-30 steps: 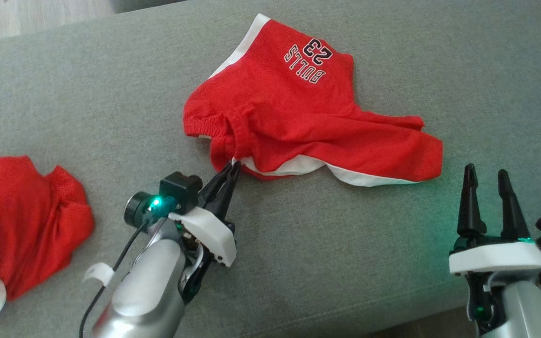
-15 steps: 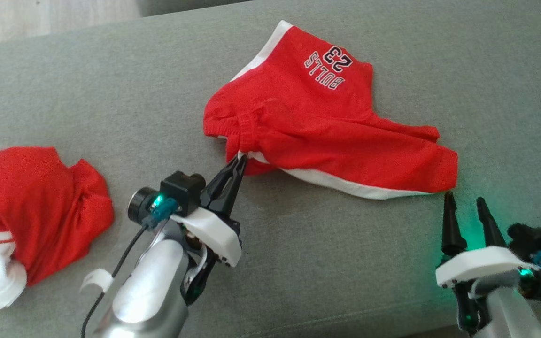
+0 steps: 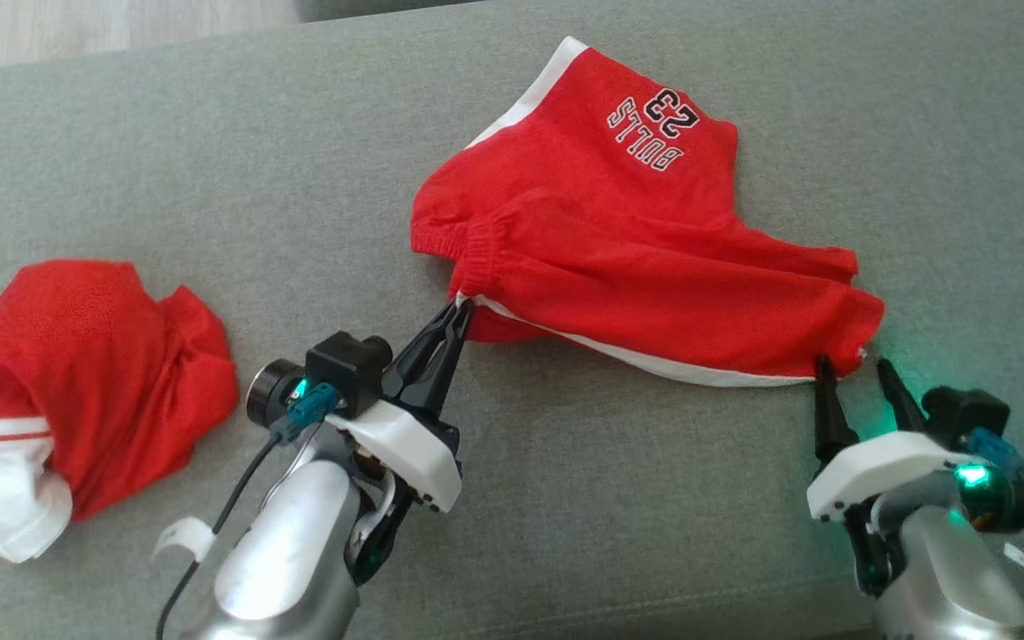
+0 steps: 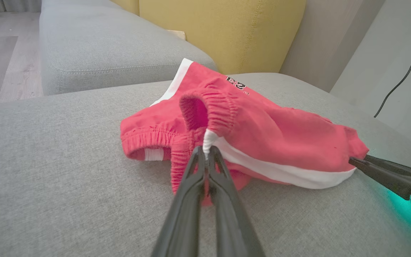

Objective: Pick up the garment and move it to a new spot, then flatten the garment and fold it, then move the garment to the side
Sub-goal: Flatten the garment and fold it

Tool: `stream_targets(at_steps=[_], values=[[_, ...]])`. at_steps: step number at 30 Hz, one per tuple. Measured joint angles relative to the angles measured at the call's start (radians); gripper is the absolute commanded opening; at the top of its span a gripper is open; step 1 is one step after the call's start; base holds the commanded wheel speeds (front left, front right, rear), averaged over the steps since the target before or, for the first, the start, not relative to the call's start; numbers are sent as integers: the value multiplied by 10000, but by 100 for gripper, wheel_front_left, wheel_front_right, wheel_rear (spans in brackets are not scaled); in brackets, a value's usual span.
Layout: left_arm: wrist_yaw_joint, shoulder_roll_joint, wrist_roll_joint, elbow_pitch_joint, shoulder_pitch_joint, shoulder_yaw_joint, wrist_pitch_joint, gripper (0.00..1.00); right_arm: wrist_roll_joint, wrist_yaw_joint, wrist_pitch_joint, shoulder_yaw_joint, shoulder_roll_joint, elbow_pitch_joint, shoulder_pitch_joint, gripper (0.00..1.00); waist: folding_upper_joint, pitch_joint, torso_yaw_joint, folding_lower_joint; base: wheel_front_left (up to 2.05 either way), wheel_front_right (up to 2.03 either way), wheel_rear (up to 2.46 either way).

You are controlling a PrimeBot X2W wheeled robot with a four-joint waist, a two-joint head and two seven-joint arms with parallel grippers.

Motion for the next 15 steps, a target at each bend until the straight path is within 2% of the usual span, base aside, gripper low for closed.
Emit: stream_targets(at_steps=[11, 12, 13, 14, 15], values=[[-61, 0, -2, -8, 2, -27, 0, 0, -575, 0, -59, -121, -27, 761, -629, 100, 0, -35, 167, 0, 0, 0, 0], [-61, 0, -2, -8, 2, -25, 0, 0, -577, 0, -61, -102, -29, 807, -662, 80, 0, -40, 173, 0, 0, 0, 0], [-61, 0, -4, -6, 2, -23, 0, 0, -575, 0, -71, -88, -31, 849, -679, 32, 0, -45, 176, 0, 0, 0, 0], [-61, 0, -4, -6, 2, -15, 0, 0, -569, 0, -125, -42, -33, 882, -691, 0, 0, -49, 177, 0, 0, 0, 0], [-61, -2, -4, -4, 3, -2, 0, 0, -525, 0, -136, 25, -33, 903, -704, 0, 0, -58, 178, 0, 0, 0, 0]])
